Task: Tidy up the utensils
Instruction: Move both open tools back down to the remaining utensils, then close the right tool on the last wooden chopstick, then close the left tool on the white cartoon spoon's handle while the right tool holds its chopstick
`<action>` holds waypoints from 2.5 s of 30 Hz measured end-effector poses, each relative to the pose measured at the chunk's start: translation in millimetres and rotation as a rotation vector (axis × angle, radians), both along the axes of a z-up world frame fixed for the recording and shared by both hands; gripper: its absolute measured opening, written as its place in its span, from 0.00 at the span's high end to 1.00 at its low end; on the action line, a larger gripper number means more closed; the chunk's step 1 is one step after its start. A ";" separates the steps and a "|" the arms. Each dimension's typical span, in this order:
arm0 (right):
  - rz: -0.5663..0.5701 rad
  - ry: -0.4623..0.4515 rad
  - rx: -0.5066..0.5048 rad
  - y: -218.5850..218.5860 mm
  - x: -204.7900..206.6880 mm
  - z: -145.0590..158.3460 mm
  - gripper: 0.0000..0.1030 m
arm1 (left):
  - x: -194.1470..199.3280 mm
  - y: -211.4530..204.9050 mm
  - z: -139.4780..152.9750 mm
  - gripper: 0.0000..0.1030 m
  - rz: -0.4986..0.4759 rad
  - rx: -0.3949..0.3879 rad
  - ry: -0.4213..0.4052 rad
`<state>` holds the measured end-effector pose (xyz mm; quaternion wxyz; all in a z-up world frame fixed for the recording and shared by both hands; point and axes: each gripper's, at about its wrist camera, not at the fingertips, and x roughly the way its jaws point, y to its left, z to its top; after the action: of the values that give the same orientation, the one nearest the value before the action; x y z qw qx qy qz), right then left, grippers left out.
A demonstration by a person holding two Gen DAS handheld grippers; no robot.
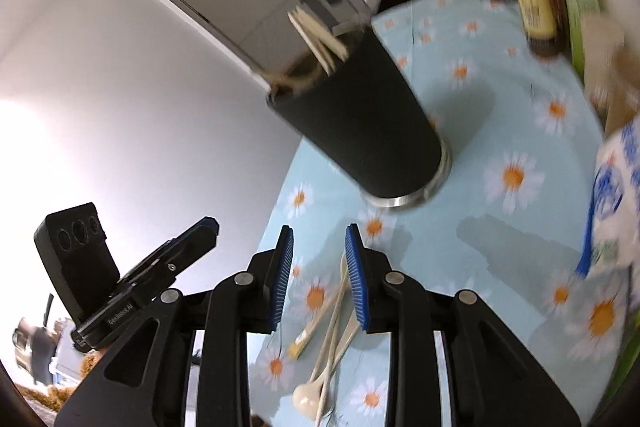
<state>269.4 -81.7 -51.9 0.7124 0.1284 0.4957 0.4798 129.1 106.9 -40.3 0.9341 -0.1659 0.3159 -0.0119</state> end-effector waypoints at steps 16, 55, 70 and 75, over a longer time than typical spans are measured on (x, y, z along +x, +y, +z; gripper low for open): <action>0.065 0.163 -0.170 35.6 -24.4 -53.5 0.72 | -14.4 12.3 -70.9 0.78 -0.112 -0.120 0.256; 0.101 0.287 -0.194 68.9 -17.7 -92.6 0.94 | -29.5 41.0 -99.6 0.78 -0.157 -0.189 0.323; 0.072 0.243 -0.088 36.8 -14.2 -65.2 0.94 | 11.7 13.7 -91.2 0.78 -0.232 -0.087 0.384; 0.055 0.224 -0.044 19.5 -9.8 -51.0 0.94 | 28.4 0.7 -95.6 0.78 -0.268 -0.038 0.436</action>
<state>259.5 -62.1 -102.9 0.6417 0.1520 0.5860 0.4709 157.5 107.7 -136.0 0.8308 -0.1389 0.5286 -0.1056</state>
